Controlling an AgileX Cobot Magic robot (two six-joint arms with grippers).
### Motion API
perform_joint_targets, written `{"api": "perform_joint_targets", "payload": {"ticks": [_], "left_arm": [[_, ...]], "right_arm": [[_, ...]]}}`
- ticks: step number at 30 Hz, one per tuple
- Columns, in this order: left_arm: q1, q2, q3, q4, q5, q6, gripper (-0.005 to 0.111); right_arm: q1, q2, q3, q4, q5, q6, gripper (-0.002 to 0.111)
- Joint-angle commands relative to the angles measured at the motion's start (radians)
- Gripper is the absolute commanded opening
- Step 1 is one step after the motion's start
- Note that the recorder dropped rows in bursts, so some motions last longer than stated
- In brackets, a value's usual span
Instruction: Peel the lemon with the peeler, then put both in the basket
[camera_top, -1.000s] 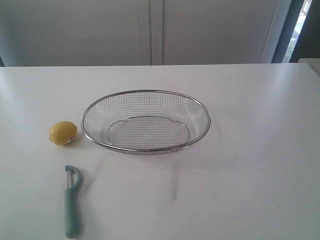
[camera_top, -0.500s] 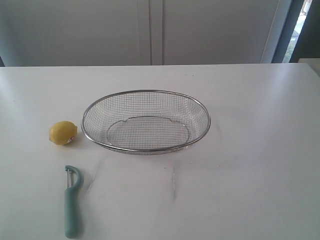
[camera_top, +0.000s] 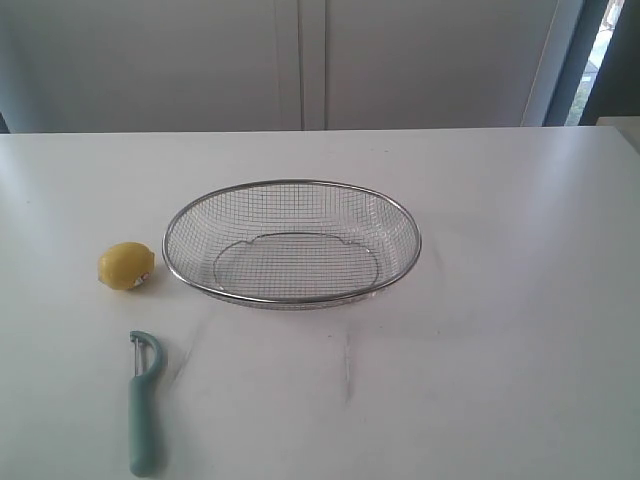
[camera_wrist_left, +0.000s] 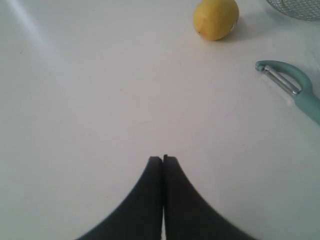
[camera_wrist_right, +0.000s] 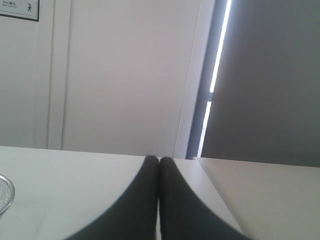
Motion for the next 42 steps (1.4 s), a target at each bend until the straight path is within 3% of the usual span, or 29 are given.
{"api": "perform_joint_targets", "payload": {"ticks": [1, 31, 42], "left_arm": [[0.001, -0.004, 0.010, -0.006, 0.021, 0.000, 0.000], [0.001, -0.004, 0.010, -0.006, 0.021, 0.000, 0.000], [0.001, -0.004, 0.010, -0.006, 0.021, 0.000, 0.000]], "right_arm": [[0.004, -0.005, -0.047, 0.006, 0.051, 0.000, 0.000], [0.004, 0.369, -0.383, 0.010, 0.130, 0.103, 0.000], [0.004, 0.500, -0.513, 0.010, 0.345, 0.103, 0.000]]}}
